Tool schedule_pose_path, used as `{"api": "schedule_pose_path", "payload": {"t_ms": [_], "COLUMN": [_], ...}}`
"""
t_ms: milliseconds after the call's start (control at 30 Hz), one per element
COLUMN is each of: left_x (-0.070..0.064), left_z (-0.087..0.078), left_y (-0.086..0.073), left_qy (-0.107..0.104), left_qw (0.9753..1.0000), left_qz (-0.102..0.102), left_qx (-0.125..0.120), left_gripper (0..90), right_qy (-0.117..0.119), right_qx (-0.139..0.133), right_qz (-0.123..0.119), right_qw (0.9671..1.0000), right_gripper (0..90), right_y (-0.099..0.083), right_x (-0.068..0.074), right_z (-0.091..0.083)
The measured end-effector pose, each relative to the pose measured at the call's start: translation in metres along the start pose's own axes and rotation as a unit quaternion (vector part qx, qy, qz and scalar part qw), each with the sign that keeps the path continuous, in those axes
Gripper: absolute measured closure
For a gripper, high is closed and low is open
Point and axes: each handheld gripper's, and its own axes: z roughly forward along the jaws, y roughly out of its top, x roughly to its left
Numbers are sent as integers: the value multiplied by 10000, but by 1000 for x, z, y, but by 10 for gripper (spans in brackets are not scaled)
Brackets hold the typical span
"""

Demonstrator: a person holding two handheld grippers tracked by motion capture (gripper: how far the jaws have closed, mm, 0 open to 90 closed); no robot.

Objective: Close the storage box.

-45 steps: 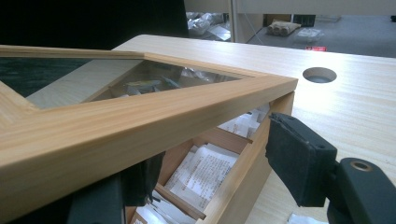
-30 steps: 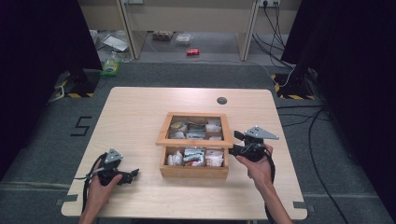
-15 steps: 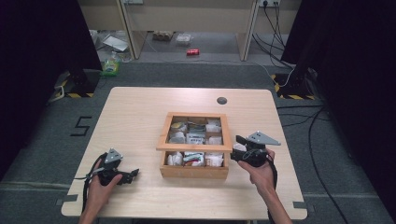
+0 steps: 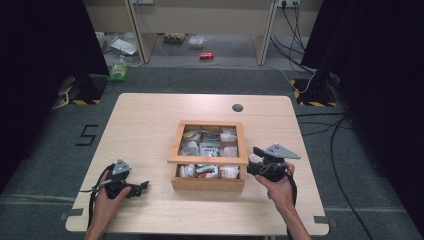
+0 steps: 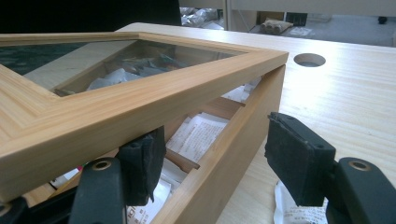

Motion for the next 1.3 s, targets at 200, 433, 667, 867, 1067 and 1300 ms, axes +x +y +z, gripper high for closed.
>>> {"api": "schedule_pose_path", "payload": {"t_ms": [200,433,667,867,1067,1300], "left_x": [0,0,0,0,0,0], "left_z": [0,0,0,0,0,0], "left_y": [0,0,0,0,0,0], "left_qy": [-1,0,-1,0,0,-1], "left_qw": [10000,10000,10000,10000,10000,10000], "left_qz": [2,0,2,2,1,3], "left_qx": [-1,1,1,1,1,-1], "left_gripper": [0,0,0,0,0,0], "right_qy": [4,39,85,99,62,50], "right_qx": [62,108,199,270,329,420], "right_qz": [4,-18,-23,-19,-74,-69], "right_qw": [10000,9999,9998,9996,9994,9991], "right_gripper": [380,376,370,364,352,347], "right_y": [-4,-6,-9,-9,-11,-14], "right_x": [0,-1,-2,-2,-2,-5], "right_z": [1,2,3,3,4,6]}}
